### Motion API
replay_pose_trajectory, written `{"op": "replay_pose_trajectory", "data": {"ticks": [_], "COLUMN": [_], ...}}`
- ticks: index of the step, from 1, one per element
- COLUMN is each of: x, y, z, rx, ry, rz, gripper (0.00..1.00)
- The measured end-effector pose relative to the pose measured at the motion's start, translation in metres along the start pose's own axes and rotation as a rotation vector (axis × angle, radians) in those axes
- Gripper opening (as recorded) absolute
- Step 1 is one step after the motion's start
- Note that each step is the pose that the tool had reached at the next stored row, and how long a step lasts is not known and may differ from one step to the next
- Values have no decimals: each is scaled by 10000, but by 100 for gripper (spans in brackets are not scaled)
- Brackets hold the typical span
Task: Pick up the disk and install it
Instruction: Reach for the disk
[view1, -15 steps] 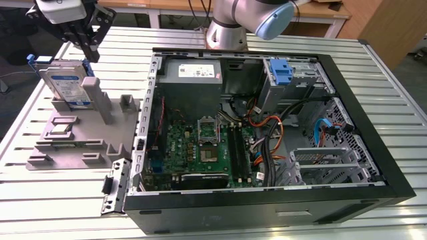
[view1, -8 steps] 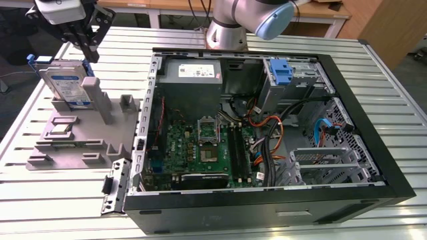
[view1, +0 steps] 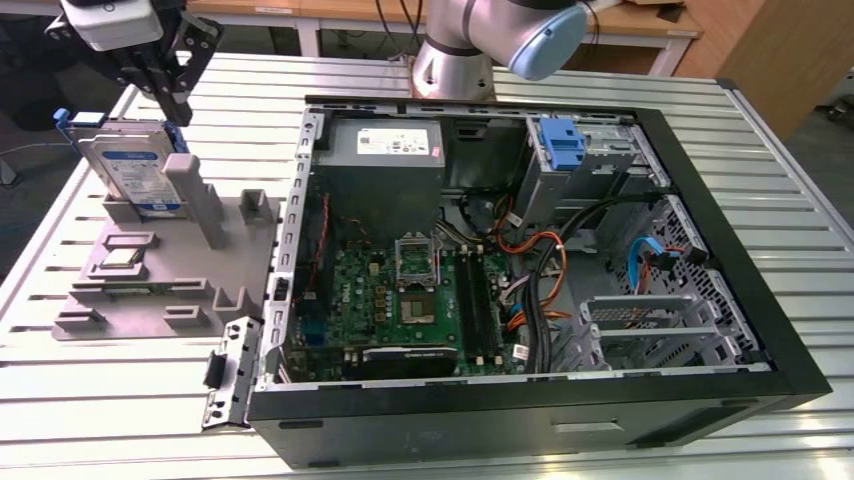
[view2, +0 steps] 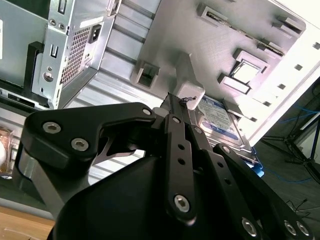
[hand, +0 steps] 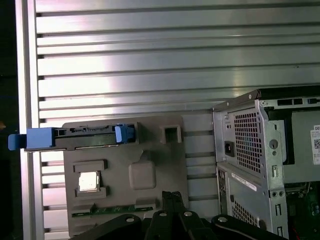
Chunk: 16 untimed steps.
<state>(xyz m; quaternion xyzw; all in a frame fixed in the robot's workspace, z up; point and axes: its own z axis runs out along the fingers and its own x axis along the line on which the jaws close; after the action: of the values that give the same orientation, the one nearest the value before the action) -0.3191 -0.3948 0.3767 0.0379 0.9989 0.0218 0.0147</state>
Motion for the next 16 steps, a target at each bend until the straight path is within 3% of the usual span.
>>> {"op": "replay_pose_trajectory", "data": {"ticks": [16], "x": [152], "y": [58], "z": [86], "rx": [0], "ry": [0], "rz": [0], "gripper": [10]}}
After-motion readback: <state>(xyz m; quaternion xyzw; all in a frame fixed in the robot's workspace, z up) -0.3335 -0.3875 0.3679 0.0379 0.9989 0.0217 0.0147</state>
